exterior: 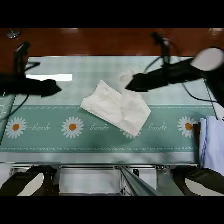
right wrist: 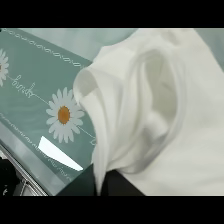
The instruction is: Fold the shirts.
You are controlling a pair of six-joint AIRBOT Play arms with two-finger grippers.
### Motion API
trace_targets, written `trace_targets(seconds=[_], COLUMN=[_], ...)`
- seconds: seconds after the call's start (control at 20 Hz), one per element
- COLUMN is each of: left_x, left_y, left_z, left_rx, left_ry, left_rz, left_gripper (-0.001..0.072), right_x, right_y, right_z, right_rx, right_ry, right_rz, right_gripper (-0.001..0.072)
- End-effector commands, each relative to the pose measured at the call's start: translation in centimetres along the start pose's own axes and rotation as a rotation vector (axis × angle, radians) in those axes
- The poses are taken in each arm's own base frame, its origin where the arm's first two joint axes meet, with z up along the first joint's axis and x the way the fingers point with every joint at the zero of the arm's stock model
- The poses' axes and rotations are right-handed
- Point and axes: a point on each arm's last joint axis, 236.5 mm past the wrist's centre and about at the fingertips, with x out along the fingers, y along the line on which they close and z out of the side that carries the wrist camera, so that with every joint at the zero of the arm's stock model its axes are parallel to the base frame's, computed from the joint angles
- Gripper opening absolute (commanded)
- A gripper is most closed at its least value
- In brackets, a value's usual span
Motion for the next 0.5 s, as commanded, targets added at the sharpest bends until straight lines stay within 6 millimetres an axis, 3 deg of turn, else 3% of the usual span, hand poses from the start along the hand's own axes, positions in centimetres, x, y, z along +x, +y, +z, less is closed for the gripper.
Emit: trace_targets(seconds=[0.0, 0.1, 0.2, 0.25, 0.35, 0.45], left_x=[-1.6, -0.9, 0.0, 0.5, 1.3, 1.5], left_y=[1.6, 0.6, 0.4, 0.7, 1.3, 1.5], left_z=[-6.8, -10.2, -12.3, -13.0, -13.8, -13.8], left_rx=[-0.054, -0.114, -0.150, -0.165, -0.185, -0.192], left_ry=[-0.114, -0.121, -0.131, -0.130, -0.107, -0.102], left_rz=[0.018, -0.050, -0.088, -0.085, -0.078, -0.075], left_gripper=[0.0021, 0.0021, 0.0021, 0.0021, 0.0021, 0.0021], right_x=[9.5, 13.9, 17.8, 19.4, 20.9, 19.1], right_y=[1.0, 0.6, 0.2, 0.1, 0.7, 0.1], right_z=[2.3, 3.2, 3.6, 3.5, 2.8, 3.2], right_rx=[-0.019, -0.002, 0.021, 0.039, 0.083, 0.102], right_ry=[0.107, 0.148, 0.178, 0.186, 0.227, 0.244], right_rz=[0.039, 0.048, 0.053, 0.058, 0.117, 0.131], right_gripper=[0.0031, 0.0031, 0.0032, 0.0098, 0.0636, 0.0625])
